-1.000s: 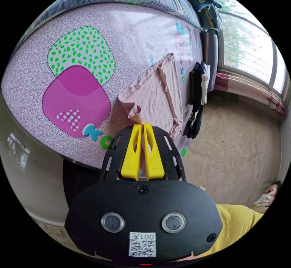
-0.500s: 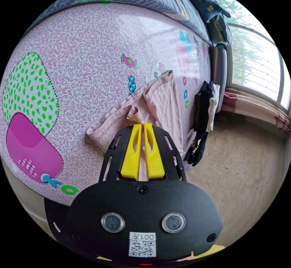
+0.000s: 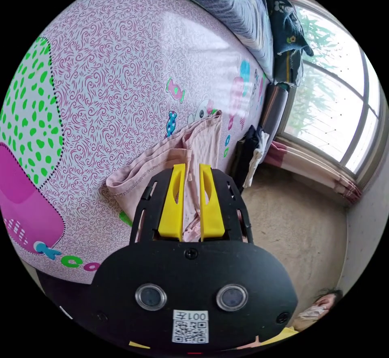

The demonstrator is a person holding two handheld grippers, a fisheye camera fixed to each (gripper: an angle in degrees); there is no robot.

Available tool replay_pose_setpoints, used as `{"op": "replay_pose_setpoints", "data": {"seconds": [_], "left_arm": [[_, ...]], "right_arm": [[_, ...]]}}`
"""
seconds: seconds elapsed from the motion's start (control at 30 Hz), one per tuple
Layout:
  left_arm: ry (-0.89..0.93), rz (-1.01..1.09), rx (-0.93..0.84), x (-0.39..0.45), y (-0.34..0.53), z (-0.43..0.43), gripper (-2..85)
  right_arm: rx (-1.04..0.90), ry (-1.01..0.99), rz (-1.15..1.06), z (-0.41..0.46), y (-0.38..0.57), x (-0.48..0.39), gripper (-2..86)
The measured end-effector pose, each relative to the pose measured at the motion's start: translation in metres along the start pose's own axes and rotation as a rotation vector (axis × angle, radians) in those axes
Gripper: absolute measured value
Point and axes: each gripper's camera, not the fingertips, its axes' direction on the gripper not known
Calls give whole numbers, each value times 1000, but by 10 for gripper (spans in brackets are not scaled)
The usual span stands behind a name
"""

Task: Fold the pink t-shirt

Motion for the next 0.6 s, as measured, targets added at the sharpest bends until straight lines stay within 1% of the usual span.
{"op": "replay_pose_setpoints", "data": {"seconds": [0.07,0.23,0.3,0.37,0.4,0.43,0.47,0.53,0.57,0.6], "left_arm": [[21,-10,9,-3,-2,-7,17],[114,12,84,-5,-4,-32,12],[116,28,91,-5,-3,-39,10],[64,86,108,2,1,-47,7],[10,162,93,13,7,-50,6],[-53,281,37,29,16,-45,5],[-94,351,-2,38,22,-40,5],[-279,679,-191,75,64,-5,10],[-316,766,-243,82,78,7,14],[-367,940,-353,93,111,32,20]], "right_arm": [[10,-64,32,-9,-1,8,18],[34,-101,-19,-27,-3,3,11],[28,-96,-55,-31,-2,-2,9],[13,-86,-118,-36,0,-11,8],[7,-85,-139,-37,1,-14,8],[-8,-73,-188,-40,2,-21,7],[-34,-38,-246,-41,3,-30,7],[-88,51,-349,-40,3,-45,6],[-131,125,-416,-37,2,-54,6],[-152,161,-454,-35,1,-59,6]]}}
